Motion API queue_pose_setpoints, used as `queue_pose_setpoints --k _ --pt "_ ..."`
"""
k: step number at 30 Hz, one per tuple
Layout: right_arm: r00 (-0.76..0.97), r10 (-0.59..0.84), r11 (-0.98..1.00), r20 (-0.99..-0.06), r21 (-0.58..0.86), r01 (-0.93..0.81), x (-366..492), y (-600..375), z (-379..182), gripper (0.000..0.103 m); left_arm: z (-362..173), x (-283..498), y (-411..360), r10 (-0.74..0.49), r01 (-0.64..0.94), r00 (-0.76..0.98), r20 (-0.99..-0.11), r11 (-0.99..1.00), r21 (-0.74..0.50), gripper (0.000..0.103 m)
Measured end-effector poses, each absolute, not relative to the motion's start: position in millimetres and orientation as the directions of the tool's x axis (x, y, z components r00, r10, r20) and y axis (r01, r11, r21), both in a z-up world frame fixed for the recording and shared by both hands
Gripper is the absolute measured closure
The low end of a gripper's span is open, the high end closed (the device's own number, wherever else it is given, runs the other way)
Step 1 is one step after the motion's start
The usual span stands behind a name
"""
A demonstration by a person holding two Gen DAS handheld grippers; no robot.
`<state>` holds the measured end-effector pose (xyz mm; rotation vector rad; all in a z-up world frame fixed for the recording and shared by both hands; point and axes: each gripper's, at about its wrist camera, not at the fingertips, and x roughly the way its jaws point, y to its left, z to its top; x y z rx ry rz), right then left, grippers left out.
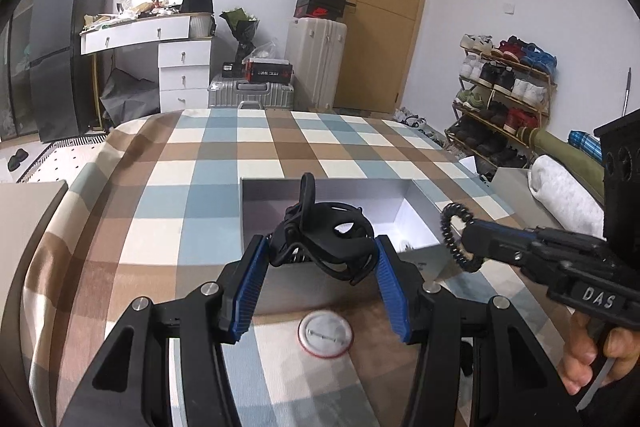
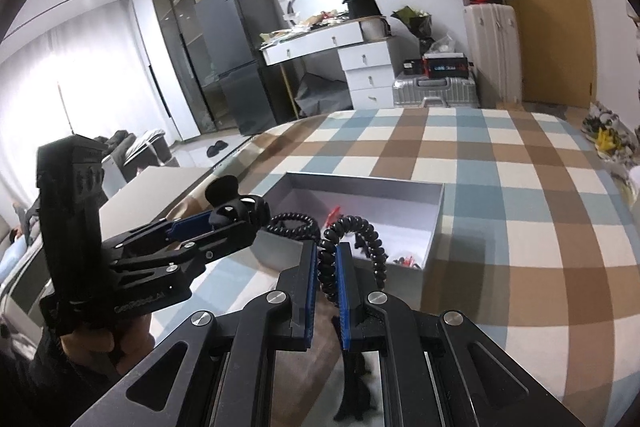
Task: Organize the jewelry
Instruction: 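Carry the claw clip in the left gripper while the right gripper carries the coiled tie into the box, then open the left gripper in the box while the right gripper releases the coiled tie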
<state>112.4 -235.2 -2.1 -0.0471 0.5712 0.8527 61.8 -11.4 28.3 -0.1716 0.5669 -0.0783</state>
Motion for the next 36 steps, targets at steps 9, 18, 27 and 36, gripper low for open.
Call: queue_pose_setpoints --k 9,18,27,36 --pt "0.5 0.721 0.666 -0.48 0.281 -0.691 134.2 -231.5 0.4 0.094 25.5 77.6 -14.0 -0.117 0.023 0.831 -0.543 0.984 -0.177 0.055" --pt "0.48 0.756 0.648 -0.446 0.399 -0.649 154.9 -242.0 1.3 0.094 18.6 86.4 -15.1 -0.1 0.006 0.816 -0.569 0.986 -0.164 0.055" --pt "0.47 0.745 0.66 -0.474 0.417 -0.625 172.4 -231.0 -10.6 0.094 13.7 97.0 -25.4 -0.099 0.022 0.791 -0.604 0.991 -0.134 0.055" --pt "0.462 0.746 0.658 -0.48 0.424 -0.623 172.1 -234.0 -14.3 0.091 14.9 97.8 -34.9 -0.103 0.051 0.783 -0.614 0.994 -0.101 0.054"
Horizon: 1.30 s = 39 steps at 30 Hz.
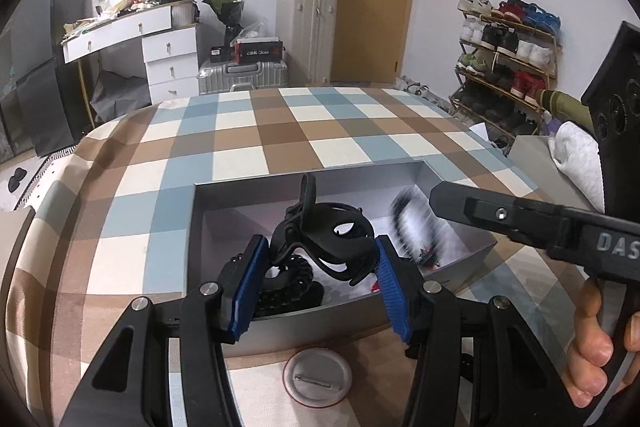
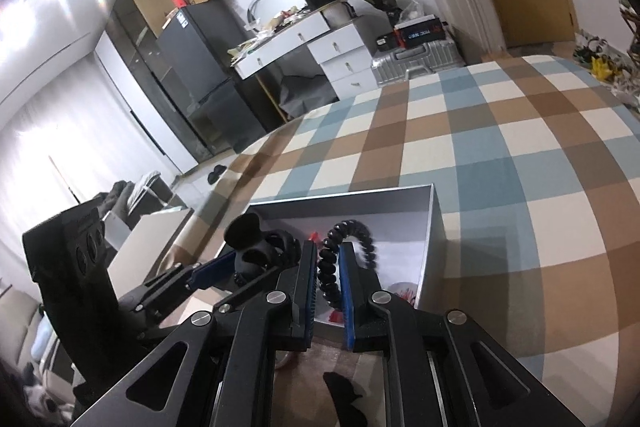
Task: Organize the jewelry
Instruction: 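Open the left gripper in the box while the right gripper releases the coiled tie, then move the right gripper onto the black toothed hair comb and close it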
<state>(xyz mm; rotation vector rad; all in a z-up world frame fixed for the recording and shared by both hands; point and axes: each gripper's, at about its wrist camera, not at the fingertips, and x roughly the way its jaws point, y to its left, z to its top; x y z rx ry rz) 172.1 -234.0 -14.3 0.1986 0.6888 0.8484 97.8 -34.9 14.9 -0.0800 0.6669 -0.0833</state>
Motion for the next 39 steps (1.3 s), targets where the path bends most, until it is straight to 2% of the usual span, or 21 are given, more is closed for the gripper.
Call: queue_pose_setpoints --k 2,3,4,7,8,11,14,16,19,28,31,39 --pt "0.475 0.742 0.661 -0.473 0.396 -0.637 166.0 -236.1 -9.1 0.091 16.7 96.8 -35.9 -0.109 0.058 0.774 -0.624 0.993 -0.101 0.054" --pt "0.495 0.728 0.675 -0.474 0.368 -0.64 162.1 -236.7 -6.2 0.09 17.9 95.8 -37.6 -0.109 0.063 0.774 -0.624 0.993 -0.095 0.049" --pt "0.501 0.719 0.682 -0.481 0.35 -0.642 159.9 -236.2 -4.4 0.087 18.8 94.9 -39.1 -0.106 0.067 0.776 -0.622 0.994 -0.087 0.038" --pt "0.52 0.7 0.699 -0.489 0.319 -0.64 152.4 -240.0 0.2 0.087 24.2 87.9 -43.2 -0.095 0.07 0.787 -0.61 0.995 -0.064 0.018" --pt "0.526 0.698 0.701 -0.487 0.312 -0.641 149.4 -242.2 1.3 0.086 25.8 84.6 -43.9 -0.094 0.071 0.785 -0.613 0.996 -0.062 0.017" --pt "0.549 0.683 0.716 -0.482 0.293 -0.633 139.2 -251.2 3.0 0.069 27.7 76.9 -43.8 -0.089 0.071 0.78 -0.62 0.996 -0.054 0.016" --pt "0.552 0.677 0.719 -0.487 0.276 -0.638 126.1 -260.6 3.4 0.049 29.2 65.2 -41.0 -0.084 0.064 0.782 -0.618 0.996 -0.054 0.002" --pt "0.554 0.672 0.723 -0.492 0.269 -0.637 119.2 -267.1 3.1 0.021 30.3 56.1 -38.0 -0.097 0.07 0.787 -0.609 0.995 -0.069 0.001" --pt "0.545 0.656 0.73 -0.522 0.256 -0.634 110.9 -273.6 -1.2 0.008 30.1 46.0 -36.7 -0.095 0.069 0.791 -0.604 0.995 -0.067 0.001" --pt "0.525 0.543 0.755 -0.655 0.107 -0.647 104.9 -268.1 -30.6 0.007 15.1 36.7 -32.7 -0.09 0.074 0.767 -0.635 0.996 -0.052 0.001" --pt "0.493 0.544 0.747 -0.679 0.126 -0.652 107.3 -266.3 -40.8 0.007 10.0 36.7 -33.3 -0.042 0.053 0.769 -0.638 0.999 -0.002 0.001" --pt "0.496 0.444 0.738 -0.747 -0.009 -0.674 98.8 -246.1 -63.7 0.007 -6.1 42.7 -23.9 -0.063 0.033 0.73 -0.68 0.998 -0.056 0.001"
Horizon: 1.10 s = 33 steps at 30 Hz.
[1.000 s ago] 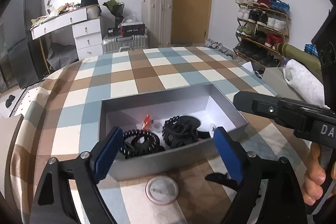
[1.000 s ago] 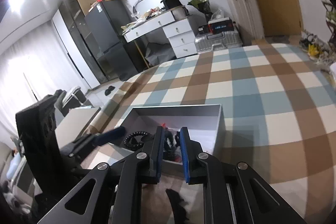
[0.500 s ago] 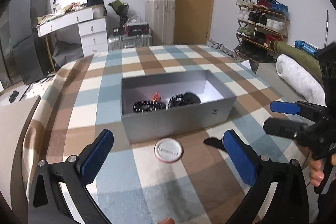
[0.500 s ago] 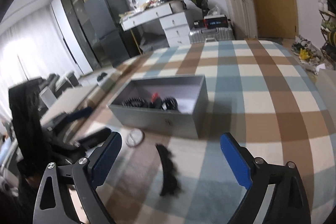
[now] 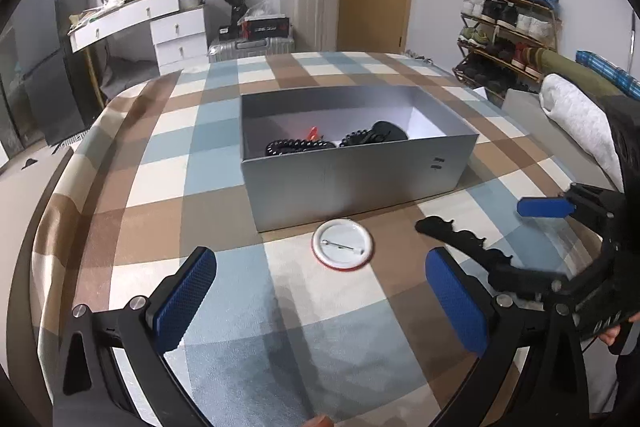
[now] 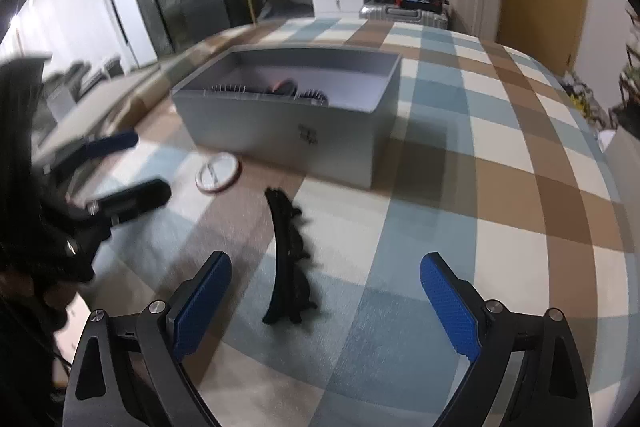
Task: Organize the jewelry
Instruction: 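Move the right gripper onto the black toothed hair comb and close it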
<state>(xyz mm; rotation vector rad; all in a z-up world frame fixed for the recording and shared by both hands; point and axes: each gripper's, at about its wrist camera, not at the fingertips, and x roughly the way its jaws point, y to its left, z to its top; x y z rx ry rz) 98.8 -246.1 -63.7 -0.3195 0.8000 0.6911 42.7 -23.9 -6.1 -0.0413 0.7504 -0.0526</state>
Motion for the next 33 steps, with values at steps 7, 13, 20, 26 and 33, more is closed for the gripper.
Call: queue_pose_setpoints --k 7,13,20,26,33 --pt "0.554 0.333 0.743 -0.763 -0.149 -0.652 99.5 -250.3 -69.6 0.007 -14.5 43.0 -23.1 -0.068 0.024 0.715 -0.696 0.997 -0.072 0.001" --pt "0.635 0.234 0.823 -0.736 -0.198 -0.532 116.9 -273.2 -67.7 0.007 -16.3 41.1 -25.8 -0.057 0.029 0.713 -0.699 0.998 -0.051 0.001" --pt "0.619 0.284 0.858 -0.733 -0.093 -0.505 125.5 -285.6 -60.4 0.007 -17.1 41.1 -28.0 -0.053 0.037 0.71 -0.702 0.999 -0.037 0.001" --pt "0.576 0.352 0.824 -0.738 -0.048 -0.565 119.8 -274.9 -58.7 0.007 -17.1 42.0 -26.3 -0.056 0.035 0.708 -0.704 0.998 -0.044 0.001" --pt "0.546 0.374 0.808 -0.75 -0.025 -0.588 120.4 -266.7 -68.0 0.041 -17.3 42.5 -25.6 -0.064 0.036 0.704 -0.707 0.998 -0.054 0.001"
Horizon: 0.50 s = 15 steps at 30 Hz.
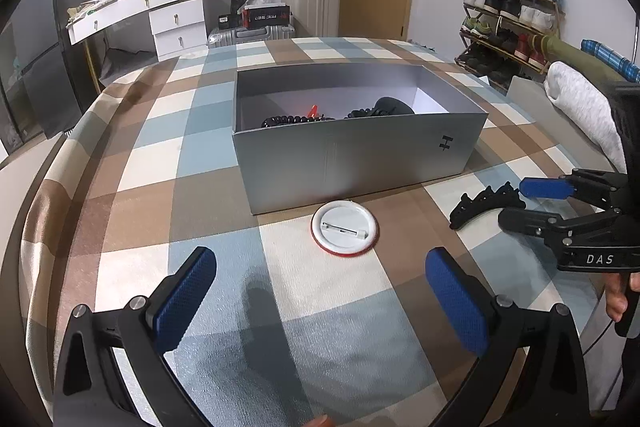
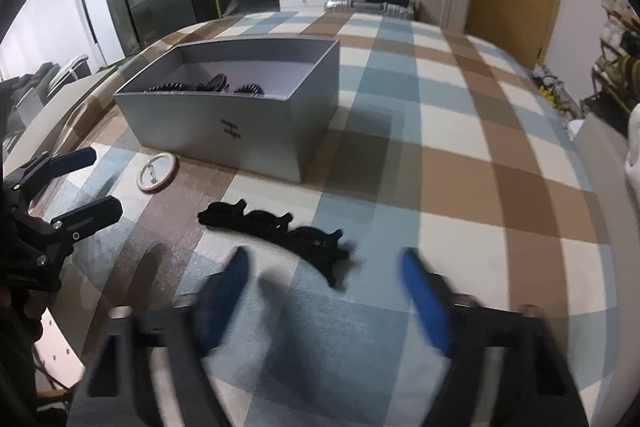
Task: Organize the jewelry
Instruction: 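Move the right gripper onto the black toothed hair comb and close it, then lift the comb with the right gripper while the left gripper grasps the white pin badge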
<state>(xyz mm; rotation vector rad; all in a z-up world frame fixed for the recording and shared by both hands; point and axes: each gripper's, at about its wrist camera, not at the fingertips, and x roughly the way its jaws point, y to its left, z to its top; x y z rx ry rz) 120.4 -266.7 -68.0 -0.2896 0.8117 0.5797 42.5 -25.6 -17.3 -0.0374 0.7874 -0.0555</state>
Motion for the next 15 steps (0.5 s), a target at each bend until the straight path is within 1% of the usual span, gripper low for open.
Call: queue_pose_setpoints --k 3,5,7,9,15 --pt "0.515 0.42 0.785 -0.747 0.015 -0.62 118.6 -263.1 -67.0 0.051 -17.0 42.7 -26.2 -0.062 0.036 0.704 -0.708 0.998 -0.051 0.001" --pt "0.529 0.413 0.785 -0.741 -0.004 -0.62 116.8 -260.3 -66.6 0.058 -16.9 42.7 -26.9 -0.06 0.036 0.705 -0.707 0.998 -0.048 0.001" --pt "0.522 0.412 0.776 -0.747 -0.012 -0.63 114.7 -257.9 -67.6 0.076 -17.3 43.4 -27.3 -0.059 0.038 0.704 -0.708 0.998 -0.046 0.001" --pt "0.515 0.421 0.764 -0.746 -0.014 -0.645 111.1 -257.4 -66.9 0.084 -17.4 43.5 -27.1 -0.058 0.037 0.704 -0.707 0.998 -0.045 0.001" --pt "0.52 0.448 0.747 -0.727 -0.015 -0.665 105.9 -258.3 -60.1 0.085 -18.2 43.6 -27.3 -0.058 0.038 0.704 -0.708 0.998 -0.044 0.001"
